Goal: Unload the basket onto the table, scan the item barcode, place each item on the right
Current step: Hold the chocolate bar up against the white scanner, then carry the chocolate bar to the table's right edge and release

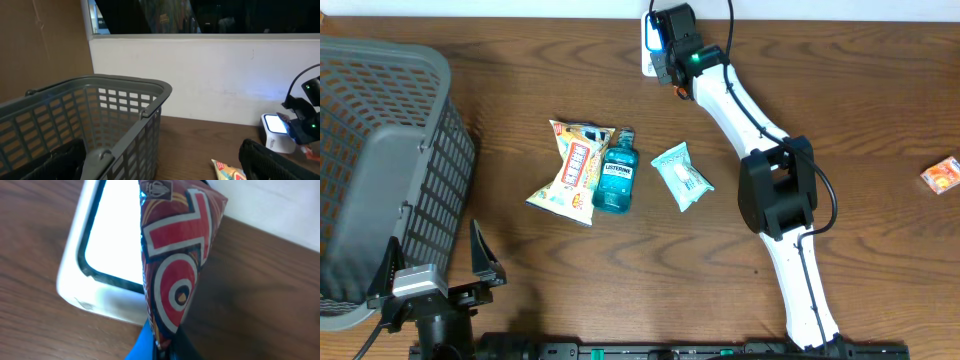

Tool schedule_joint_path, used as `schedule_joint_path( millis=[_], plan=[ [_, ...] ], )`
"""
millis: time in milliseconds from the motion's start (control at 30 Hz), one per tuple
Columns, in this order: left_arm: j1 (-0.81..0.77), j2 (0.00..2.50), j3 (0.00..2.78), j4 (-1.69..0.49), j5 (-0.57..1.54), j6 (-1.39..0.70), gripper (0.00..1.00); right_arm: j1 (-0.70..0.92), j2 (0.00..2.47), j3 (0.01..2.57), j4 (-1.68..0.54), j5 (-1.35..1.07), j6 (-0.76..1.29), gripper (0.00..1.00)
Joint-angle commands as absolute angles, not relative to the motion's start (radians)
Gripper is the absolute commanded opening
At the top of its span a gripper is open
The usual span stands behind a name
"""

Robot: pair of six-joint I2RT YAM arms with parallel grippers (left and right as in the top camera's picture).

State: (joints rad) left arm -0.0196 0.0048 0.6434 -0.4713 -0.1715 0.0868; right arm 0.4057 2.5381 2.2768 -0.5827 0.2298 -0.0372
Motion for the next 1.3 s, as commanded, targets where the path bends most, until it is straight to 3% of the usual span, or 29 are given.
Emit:
schedule_joint_path(
  millis=[0, 267, 533, 800, 1100, 1167, 1200, 1233, 1267],
  plan=[
    [-0.017, 0.004, 0.645, -0.47, -0.185, 0.101, 0.98, 0.396, 2.542, 2.342, -0.662, 0.337, 0.011, 0.01],
    [-0.017, 0.004, 0.645, -0.47, -0.185, 0.101, 0.98, 0.374, 2.542, 2.519, -1.061, 0.606, 0.014, 0.01],
    [-0.017, 0.004, 0.645, -0.47, -0.185, 0.101, 0.98, 0.196, 2.542, 2.489, -1.235, 0.804, 0.015, 0.01],
    [-0.017, 0.004, 0.645, -0.47, -0.185, 0.101, 0.98, -0.112, 2.542, 2.376, -1.235, 0.773, 0.121, 0.01],
    [-0.017, 0.004, 0.645, -0.47, -0.185, 0.101, 0.98, -0.455, 2.542, 2.251, -1.12, 0.45, 0.123, 0.02],
    [-0.017, 0.004, 0.645, -0.47, -0.185, 0.101, 0.98, -0.487, 2.542, 2.252, -1.111, 0.392, 0.123, 0.1],
    [-0.017, 0.004, 0.645, -0.47, -0.185, 0.101, 0.98, -0.499, 2.542, 2.252, -1.11, 0.382, 0.123, 0.27],
    [-0.017, 0.004, 0.645, -0.47, -0.185, 0.101, 0.98, -0.512, 2.542, 2.252, -1.111, 0.382, 0.123, 0.49],
    [-0.017, 0.004, 0.645, -0.47, -0.185, 0.101, 0.98, -0.527, 2.542, 2.252, -1.113, 0.382, 0.124, 0.99]
  ],
)
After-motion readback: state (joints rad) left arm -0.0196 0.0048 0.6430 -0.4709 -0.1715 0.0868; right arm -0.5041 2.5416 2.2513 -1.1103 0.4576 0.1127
